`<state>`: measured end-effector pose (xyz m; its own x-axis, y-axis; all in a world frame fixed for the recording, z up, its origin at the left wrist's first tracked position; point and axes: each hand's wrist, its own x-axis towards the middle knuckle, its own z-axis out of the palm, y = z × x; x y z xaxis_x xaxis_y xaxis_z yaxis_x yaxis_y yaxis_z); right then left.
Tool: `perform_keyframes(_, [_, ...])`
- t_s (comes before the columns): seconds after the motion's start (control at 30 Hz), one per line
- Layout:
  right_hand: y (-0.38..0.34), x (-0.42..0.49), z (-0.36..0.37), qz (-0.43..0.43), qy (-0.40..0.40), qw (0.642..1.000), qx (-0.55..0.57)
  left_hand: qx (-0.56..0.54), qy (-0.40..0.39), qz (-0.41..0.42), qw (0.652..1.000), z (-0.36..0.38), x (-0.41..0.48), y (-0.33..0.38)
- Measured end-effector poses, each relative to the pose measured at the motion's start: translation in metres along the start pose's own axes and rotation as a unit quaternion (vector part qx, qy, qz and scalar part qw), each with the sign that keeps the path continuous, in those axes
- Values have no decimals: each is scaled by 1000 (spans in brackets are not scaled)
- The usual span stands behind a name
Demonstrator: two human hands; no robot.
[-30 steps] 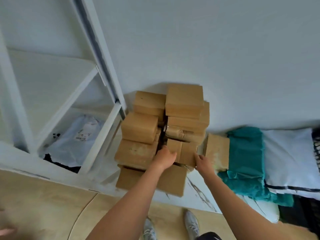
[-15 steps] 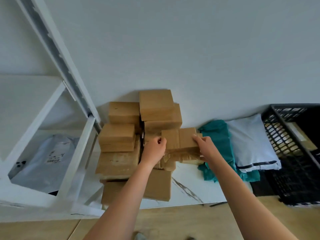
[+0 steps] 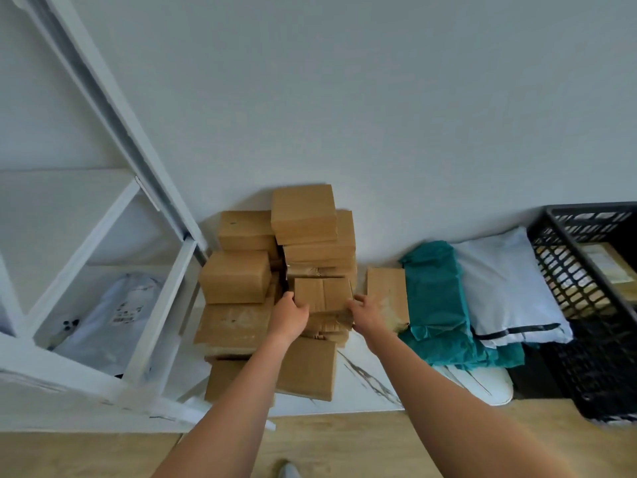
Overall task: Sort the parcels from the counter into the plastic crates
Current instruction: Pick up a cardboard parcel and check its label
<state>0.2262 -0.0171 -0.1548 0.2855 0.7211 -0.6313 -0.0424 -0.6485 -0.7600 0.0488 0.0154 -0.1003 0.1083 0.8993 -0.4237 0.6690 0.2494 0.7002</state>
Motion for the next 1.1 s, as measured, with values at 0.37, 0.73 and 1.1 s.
perform_keyframes(0.37, [-129, -29, 4, -216, 172, 961, -32, -201, 204, 135, 949, -70, 30, 53])
perform_keyframes(0.73, [-139, -63, 12, -253, 166, 951, -63, -135, 117, 187, 966, -113, 10, 54])
perform_keyframes(1.1, [-34, -44, 30, -130, 122, 976, -121, -3, 14, 69, 998, -52, 11, -36])
